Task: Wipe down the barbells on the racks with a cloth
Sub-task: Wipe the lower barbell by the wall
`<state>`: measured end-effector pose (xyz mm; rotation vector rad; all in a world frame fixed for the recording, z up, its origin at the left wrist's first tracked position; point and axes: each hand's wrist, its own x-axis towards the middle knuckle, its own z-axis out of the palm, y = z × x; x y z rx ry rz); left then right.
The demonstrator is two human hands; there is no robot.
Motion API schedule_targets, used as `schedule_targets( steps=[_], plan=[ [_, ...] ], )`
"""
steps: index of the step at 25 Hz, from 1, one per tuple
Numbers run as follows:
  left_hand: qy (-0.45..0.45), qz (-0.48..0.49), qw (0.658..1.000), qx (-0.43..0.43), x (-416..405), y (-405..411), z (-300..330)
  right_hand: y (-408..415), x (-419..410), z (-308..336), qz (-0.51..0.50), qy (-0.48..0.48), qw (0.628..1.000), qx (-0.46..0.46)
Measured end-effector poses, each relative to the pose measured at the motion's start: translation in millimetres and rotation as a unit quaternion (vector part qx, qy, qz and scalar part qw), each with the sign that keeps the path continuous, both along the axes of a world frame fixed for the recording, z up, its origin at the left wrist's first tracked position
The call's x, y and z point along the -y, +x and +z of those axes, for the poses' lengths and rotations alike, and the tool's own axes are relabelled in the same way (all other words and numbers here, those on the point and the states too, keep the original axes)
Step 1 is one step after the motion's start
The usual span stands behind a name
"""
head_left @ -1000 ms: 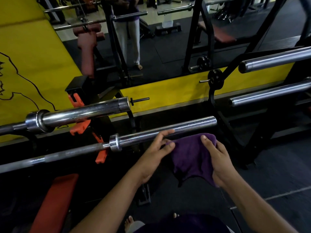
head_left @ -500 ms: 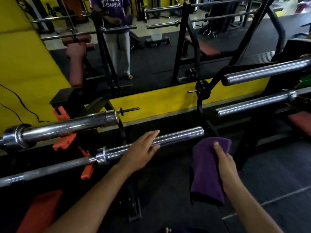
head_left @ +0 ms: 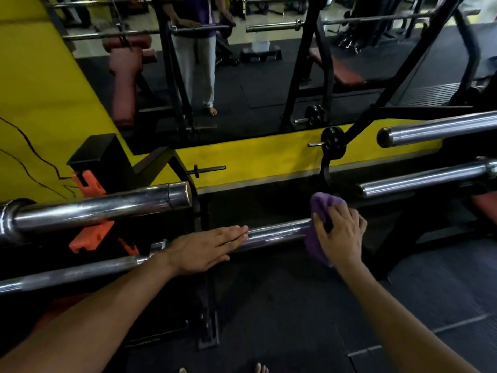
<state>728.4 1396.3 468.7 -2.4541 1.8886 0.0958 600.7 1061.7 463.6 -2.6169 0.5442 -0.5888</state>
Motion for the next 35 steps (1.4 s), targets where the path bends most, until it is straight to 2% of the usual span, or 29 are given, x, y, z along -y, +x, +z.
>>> schedule_targets(
  steps=[1,4,6,8,11,14,17,19,20,22,23,25,27,29,30,32,34,35],
  plan=[
    [-0.005,-0.001,1.0,0.001,0,1,0,3,3,-11,0.028,-0.056,0.998,-0.008],
    [-0.014,-0.005,1.0,0.0,-1,3,-4,15,15,-8,0.092,-0.07,0.993,-0.04],
    [-0.013,-0.012,1.0,-0.005,0,5,-7,33,13,5,0.076,-0.109,0.986,-0.106],
    [-0.014,-0.016,1.0,-0.013,0,7,-8,42,-7,9,0.044,-0.149,0.979,-0.133],
    [-0.015,-0.011,1.0,-0.003,0,6,-9,13,-43,-22,0.089,-0.144,0.983,-0.068],
    [-0.015,-0.017,1.0,0.008,-1,6,-11,-24,-22,-49,0.171,-0.156,0.973,-0.02],
    [-0.017,-0.007,1.0,0.006,0,6,-7,-10,10,-25,0.126,-0.111,0.985,-0.03],
    [-0.015,-0.008,1.0,0.015,-1,5,-7,27,14,9,0.077,-0.054,0.988,-0.12],
    [-0.013,-0.009,1.0,0.014,-1,5,-7,45,11,22,0.078,-0.039,0.978,-0.188],
    [-0.012,-0.013,1.0,0.007,-1,5,-7,62,-6,32,0.104,-0.069,0.957,-0.263],
    [-0.013,-0.014,1.0,0.005,-1,6,-8,59,-16,26,0.116,-0.103,0.954,-0.255],
    [-0.018,-0.015,1.0,0.001,-1,7,-11,31,-32,3,0.141,-0.151,0.965,-0.164],
    [-0.025,-0.02,0.999,-0.005,-1,9,-14,-2,-27,-18,0.187,-0.174,0.964,-0.077],
    [-0.025,-0.02,0.999,-0.005,-2,9,-17,-11,-1,-23,0.201,-0.176,0.963,-0.032],
    [-0.027,-0.019,0.999,-0.005,-2,9,-17,-5,7,-16,0.176,-0.158,0.971,-0.044],
    [-0.025,-0.019,1.0,-0.002,-1,10,-15,28,17,8,0.106,-0.07,0.98,-0.15],
    [-0.023,-0.023,0.999,0.015,0,10,-14,68,16,31,0.093,-0.004,0.946,-0.309],
    [-0.02,-0.025,0.999,0.018,1,10,-15,81,11,34,0.106,-0.01,0.924,-0.367]
  ],
)
